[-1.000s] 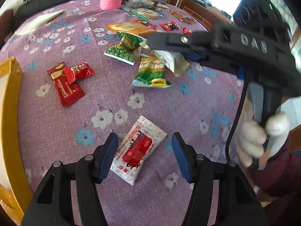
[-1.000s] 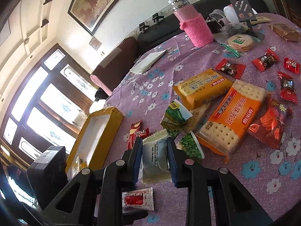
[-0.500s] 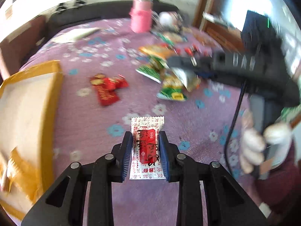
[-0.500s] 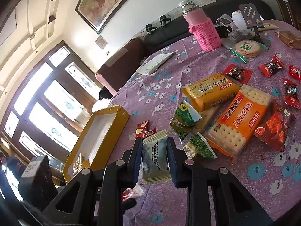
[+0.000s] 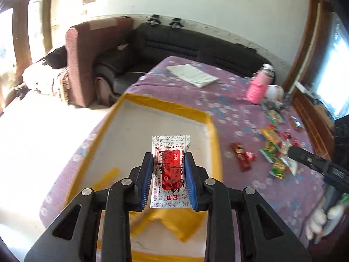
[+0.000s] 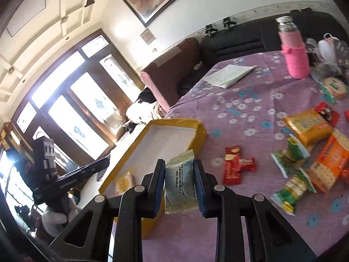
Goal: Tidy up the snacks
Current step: 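Lower the sachet into the tray with the left tool while the right tool drops the white snack in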
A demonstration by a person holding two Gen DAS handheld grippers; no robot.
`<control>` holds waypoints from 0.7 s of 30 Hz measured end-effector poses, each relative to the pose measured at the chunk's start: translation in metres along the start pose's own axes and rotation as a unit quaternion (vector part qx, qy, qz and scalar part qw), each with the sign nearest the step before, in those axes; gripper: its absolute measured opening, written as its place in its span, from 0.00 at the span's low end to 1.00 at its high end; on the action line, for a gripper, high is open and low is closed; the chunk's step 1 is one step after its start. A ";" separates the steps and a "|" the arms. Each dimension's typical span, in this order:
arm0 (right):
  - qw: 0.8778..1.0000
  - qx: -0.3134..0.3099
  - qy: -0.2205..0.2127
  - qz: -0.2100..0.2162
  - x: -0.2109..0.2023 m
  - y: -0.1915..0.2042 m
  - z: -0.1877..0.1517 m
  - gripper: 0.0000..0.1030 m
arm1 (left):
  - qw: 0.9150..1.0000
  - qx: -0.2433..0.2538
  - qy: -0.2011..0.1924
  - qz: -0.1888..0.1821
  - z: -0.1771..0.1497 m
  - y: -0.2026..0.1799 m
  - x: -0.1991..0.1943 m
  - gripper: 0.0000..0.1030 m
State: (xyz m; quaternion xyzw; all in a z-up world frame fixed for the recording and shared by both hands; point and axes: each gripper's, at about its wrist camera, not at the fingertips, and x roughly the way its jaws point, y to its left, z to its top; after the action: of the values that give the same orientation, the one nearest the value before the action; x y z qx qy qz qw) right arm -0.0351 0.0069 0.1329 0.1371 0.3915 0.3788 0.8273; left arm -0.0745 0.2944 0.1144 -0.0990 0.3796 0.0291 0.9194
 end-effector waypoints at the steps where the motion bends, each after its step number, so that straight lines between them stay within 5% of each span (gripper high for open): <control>1: 1.000 -0.010 0.012 0.002 0.014 0.014 0.003 0.25 | 1.000 -0.007 0.006 0.011 0.003 0.011 0.011 0.25; 5: 0.996 -0.021 0.081 0.012 0.090 0.057 0.004 0.25 | 0.998 -0.052 0.033 0.018 0.002 0.045 0.045 0.25; 10: 0.990 -0.028 0.133 -0.025 0.172 0.073 -0.006 0.25 | 0.995 -0.088 0.046 0.019 -0.005 0.071 0.063 0.26; 21: 0.987 -0.002 0.152 -0.053 0.209 0.064 -0.010 0.30 | 0.989 -0.133 0.062 -0.010 -0.003 0.094 0.076 0.34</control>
State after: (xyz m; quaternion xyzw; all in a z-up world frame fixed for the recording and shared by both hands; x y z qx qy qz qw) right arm 0.0087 0.2025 0.0461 0.0552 0.5186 0.3513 0.7776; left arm -0.0347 0.3837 0.0432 -0.2257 0.4278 0.0635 0.8730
